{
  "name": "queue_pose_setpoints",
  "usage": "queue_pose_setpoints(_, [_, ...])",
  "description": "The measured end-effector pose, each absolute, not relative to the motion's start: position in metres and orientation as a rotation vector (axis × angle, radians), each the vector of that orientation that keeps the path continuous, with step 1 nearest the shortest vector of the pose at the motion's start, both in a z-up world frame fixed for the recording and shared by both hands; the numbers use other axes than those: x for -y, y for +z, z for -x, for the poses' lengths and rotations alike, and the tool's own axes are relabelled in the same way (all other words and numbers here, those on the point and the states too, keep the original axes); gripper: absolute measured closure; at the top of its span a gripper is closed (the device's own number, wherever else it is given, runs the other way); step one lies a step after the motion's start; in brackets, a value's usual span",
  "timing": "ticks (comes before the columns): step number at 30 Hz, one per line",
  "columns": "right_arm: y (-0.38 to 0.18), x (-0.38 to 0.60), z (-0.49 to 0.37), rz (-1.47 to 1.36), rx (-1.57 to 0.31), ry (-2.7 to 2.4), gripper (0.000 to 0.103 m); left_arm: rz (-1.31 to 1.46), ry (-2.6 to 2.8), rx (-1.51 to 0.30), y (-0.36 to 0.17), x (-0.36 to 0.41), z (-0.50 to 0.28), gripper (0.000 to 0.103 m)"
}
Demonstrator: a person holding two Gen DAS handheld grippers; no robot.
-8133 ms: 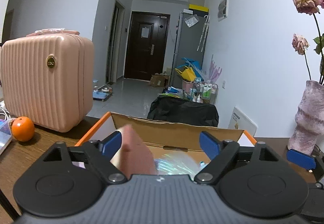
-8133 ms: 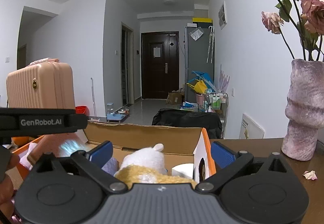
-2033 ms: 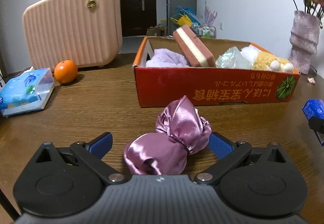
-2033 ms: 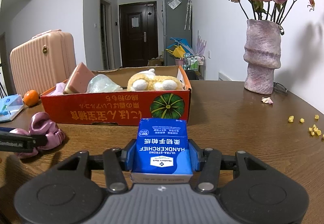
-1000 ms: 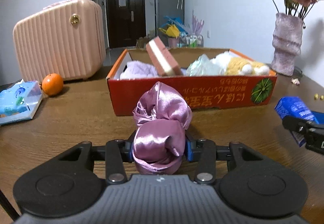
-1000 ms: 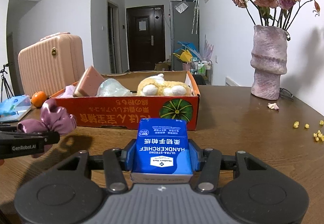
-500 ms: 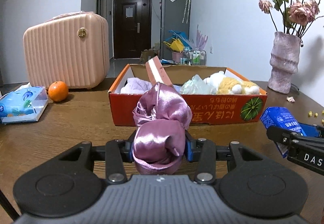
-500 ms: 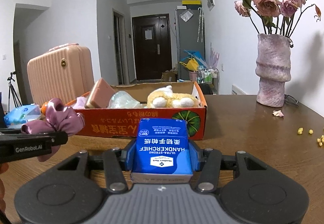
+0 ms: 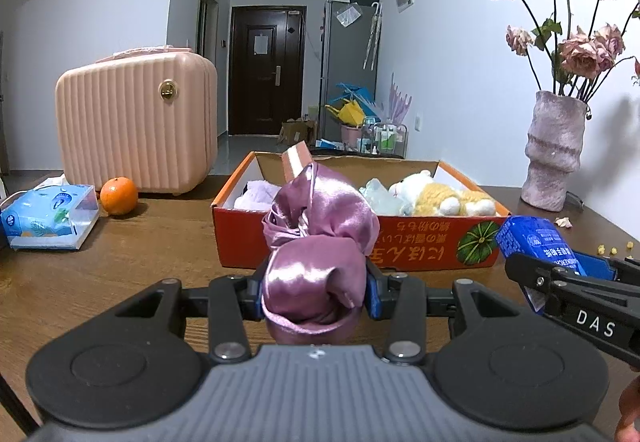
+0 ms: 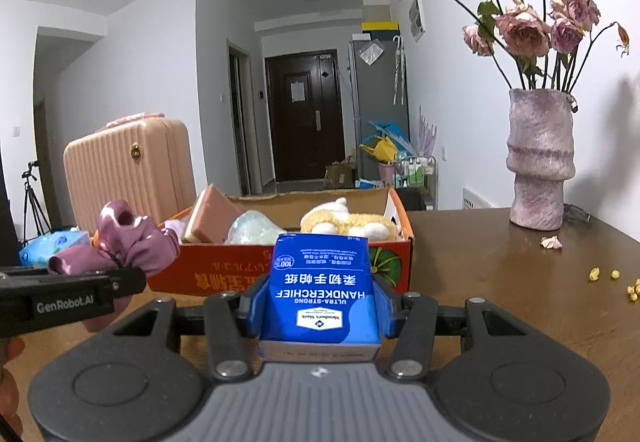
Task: Organize soft objects
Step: 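Carry the pink bow in the left tool while the right carries the handkerchief pack to the box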
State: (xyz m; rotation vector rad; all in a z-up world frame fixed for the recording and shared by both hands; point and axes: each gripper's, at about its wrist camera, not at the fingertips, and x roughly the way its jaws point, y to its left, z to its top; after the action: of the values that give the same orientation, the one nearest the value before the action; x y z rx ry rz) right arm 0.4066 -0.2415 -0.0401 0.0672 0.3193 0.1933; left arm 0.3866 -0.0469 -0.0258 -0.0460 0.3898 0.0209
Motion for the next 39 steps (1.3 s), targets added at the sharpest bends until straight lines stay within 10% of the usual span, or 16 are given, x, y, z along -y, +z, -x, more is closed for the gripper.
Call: queue_pose_setpoints(39, [-0.031,0.218,-0.550,-0.032,-0.144,0.173,0.052,0.142,-0.008,-0.259,0.006,0.059,-0.516,0.059])
